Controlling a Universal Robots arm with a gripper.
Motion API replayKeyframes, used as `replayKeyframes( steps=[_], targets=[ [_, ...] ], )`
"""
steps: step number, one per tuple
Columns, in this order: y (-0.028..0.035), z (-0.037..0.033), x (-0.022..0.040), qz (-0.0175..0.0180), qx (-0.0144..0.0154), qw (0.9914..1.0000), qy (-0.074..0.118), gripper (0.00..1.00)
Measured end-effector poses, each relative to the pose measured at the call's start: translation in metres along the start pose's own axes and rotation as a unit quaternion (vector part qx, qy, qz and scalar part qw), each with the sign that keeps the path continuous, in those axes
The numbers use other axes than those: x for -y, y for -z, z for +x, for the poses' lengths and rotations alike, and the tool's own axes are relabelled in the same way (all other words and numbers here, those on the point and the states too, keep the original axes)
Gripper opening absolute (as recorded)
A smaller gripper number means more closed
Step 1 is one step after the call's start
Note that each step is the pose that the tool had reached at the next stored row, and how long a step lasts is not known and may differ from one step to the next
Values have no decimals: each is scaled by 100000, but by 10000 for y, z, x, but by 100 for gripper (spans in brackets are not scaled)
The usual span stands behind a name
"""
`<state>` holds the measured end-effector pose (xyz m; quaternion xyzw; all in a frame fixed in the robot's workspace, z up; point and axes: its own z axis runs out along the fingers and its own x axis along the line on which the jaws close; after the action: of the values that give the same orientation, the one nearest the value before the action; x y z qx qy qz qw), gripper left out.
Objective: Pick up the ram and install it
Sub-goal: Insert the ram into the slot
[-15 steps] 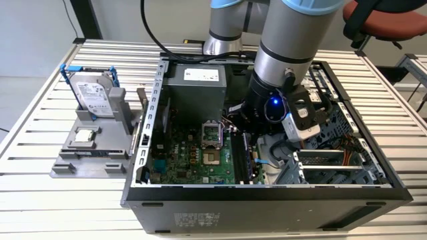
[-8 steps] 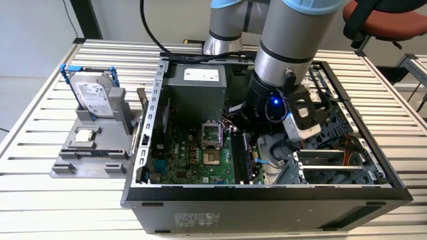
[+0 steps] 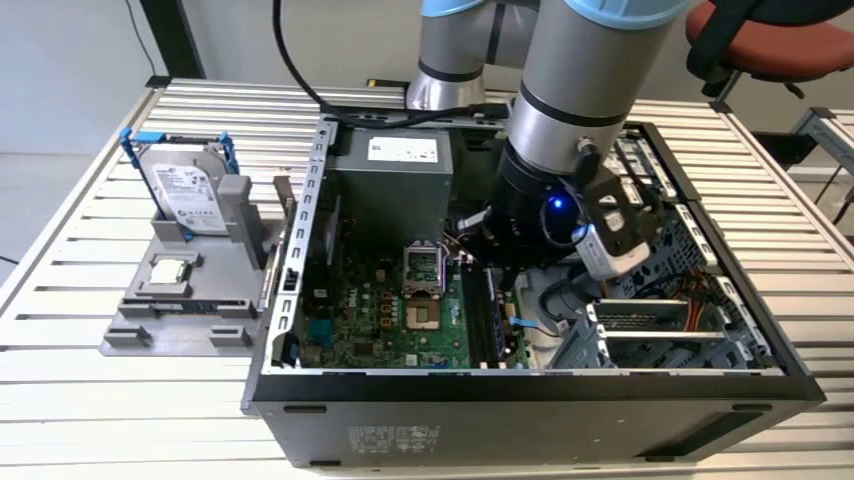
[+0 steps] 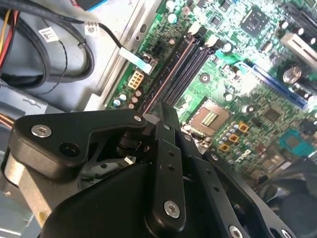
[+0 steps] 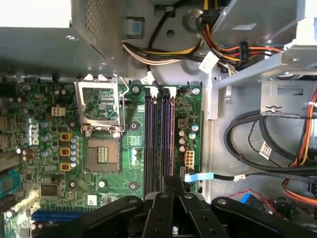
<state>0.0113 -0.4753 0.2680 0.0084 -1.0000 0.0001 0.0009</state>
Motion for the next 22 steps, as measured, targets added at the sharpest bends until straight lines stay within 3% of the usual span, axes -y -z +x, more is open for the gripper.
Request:
replayKeyframes(
  steps=[3, 6, 9, 11, 13, 16, 19, 22],
  targets=[
    [0, 0, 0, 5, -1, 99971, 2393, 0],
    [0, 0, 0, 17, -6, 99879, 4921, 0],
    [-1, 0, 0, 13, -1, 99717, 7523, 0],
    [0, 0, 0, 17, -1, 99560, 9371, 0],
    [0, 0, 0, 22, -2, 99378, 11132, 0],
    [0, 0, 0, 30, -1, 99035, 13861, 0],
    [0, 0, 0, 32, -2, 98621, 16553, 0],
    [-1, 0, -1, 31, 3, 98122, 19287, 0]
  ],
)
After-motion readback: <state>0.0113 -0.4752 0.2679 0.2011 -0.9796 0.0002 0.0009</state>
